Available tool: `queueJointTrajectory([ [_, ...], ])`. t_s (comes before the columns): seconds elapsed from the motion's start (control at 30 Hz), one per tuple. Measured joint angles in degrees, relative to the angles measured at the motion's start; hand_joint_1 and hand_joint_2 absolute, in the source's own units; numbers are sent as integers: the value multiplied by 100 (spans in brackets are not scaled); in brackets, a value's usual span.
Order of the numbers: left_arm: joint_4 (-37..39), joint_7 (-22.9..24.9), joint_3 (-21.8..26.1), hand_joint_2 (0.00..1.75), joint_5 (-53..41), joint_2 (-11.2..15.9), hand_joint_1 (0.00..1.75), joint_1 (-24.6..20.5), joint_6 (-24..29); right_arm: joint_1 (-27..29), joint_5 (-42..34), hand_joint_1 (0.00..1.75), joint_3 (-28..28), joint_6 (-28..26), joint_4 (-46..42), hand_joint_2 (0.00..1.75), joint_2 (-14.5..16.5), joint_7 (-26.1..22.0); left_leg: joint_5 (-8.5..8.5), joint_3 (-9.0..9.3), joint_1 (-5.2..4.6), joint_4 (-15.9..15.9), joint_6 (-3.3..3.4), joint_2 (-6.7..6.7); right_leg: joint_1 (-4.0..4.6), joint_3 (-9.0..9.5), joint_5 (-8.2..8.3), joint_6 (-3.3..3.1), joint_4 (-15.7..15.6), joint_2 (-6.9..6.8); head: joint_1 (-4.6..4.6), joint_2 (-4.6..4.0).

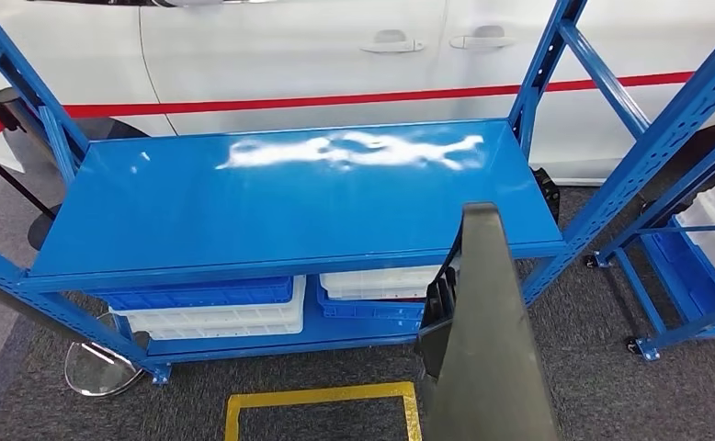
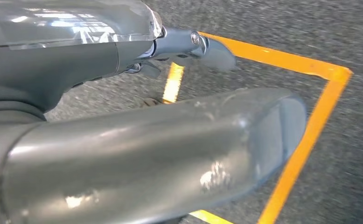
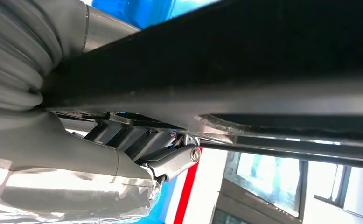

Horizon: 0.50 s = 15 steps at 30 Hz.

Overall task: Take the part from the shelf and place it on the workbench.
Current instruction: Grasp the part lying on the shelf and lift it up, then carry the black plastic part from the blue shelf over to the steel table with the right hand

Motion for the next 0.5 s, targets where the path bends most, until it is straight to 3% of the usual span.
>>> queueJointTrajectory([
  [0.03,0,3,13,0,-9,-1,0,1,-2,5,16,175,-1,3,0,175,0,-7,57,-93,1,26,-11,4,-10,23,18,19,190,0,1,0],
  [0.07,0,5,25,0,-18,-1,0,1,-3,9,26,175,-1,8,0,175,0,-10,107,-190,5,62,-28,7,-23,128,153,32,206,-1,3,1],
  [0.1,0,5,36,0,-30,-1,0,1,-7,12,28,175,-2,16,-1,175,0,-10,146,-284,12,109,-49,6,-37,329,335,41,19,-1,3,1],
  [0.13,0,4,45,0,-45,-1,0,1,-11,13,26,175,-2,30,-2,175,0,-7,175,-371,18,165,-73,5,-54,611,455,46,-332,-1,5,1],
  [0.17,0,-1,51,0,-63,-1,0,0,-16,13,22,175,-2,45,-7,175,1,-4,197,-447,15,231,-100,1,-52,906,472,39,-752,3,5,1],
  [0.23,0,-19,58,0,-95,-1,0,1,-23,20,9,175,-4,75,-23,175,2,-2,255,-541,3,318,-169,-7,-30,1248,361,-13,-1316,14,6,1],
  [0.33,0,-48,66,0,-114,2,0,12,-26,39,-8,175,-13,92,-42,175,2,-3,300,-616,17,358,-282,-19,-11,1183,408,-161,-1403,7,5,1],
  [0.4,0,-64,72,0,-127,3,0,21,-36,48,-15,175,-17,87,-49,175,6,1,-66,-733,39,633,-342,-27,-22,1055,533,-267,-1413,-14,-9,0],
  [0.47,0,-93,75,0,-154,3,0,21,-57,57,-44,175,-19,104,-61,175,10,14,-649,-895,45,1262,-380,-28,-8,901,658,-316,-1407,-23,-23,-1],
  [0.5,0,-108,76,0,-170,3,0,20,-69,60,-76,175,-21,125,-68,175,10,25,-830,-950,45,1594,-390,-28,4,819,718,-321,-1399,-25,-25,-1],
])
